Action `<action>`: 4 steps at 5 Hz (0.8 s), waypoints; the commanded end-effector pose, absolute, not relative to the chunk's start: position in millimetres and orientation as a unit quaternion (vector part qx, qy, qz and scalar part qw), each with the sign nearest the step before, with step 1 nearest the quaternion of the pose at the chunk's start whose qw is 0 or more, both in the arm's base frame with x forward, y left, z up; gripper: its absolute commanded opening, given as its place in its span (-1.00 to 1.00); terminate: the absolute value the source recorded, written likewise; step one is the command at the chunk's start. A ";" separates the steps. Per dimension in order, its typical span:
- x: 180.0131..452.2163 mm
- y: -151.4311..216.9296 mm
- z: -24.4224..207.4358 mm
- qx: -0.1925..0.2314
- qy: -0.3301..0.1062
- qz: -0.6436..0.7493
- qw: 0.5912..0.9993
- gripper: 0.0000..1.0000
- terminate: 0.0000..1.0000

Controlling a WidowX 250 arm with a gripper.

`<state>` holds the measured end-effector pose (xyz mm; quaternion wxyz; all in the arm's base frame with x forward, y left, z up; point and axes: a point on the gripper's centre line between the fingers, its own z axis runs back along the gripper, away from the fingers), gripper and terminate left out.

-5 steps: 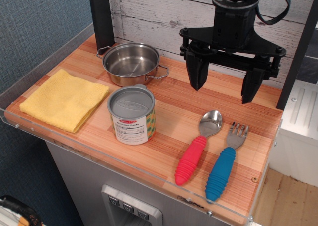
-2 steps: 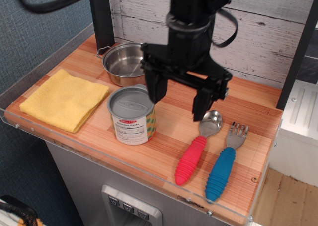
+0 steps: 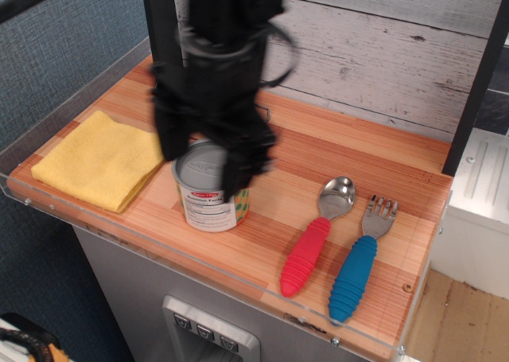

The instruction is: Place the can in front of the red spoon and against the wall.

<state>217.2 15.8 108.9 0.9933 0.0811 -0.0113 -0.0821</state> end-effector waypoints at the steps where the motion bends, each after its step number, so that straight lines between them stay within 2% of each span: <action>1: 223.5 49.9 94.7 0.089 -0.002 -0.195 0.977 1.00 -1.00; 2: 222.6 63.9 87.2 0.088 0.001 -0.234 0.968 1.00 -1.00; 4: 228.9 76.1 71.5 0.077 -0.025 -0.275 0.958 1.00 -1.00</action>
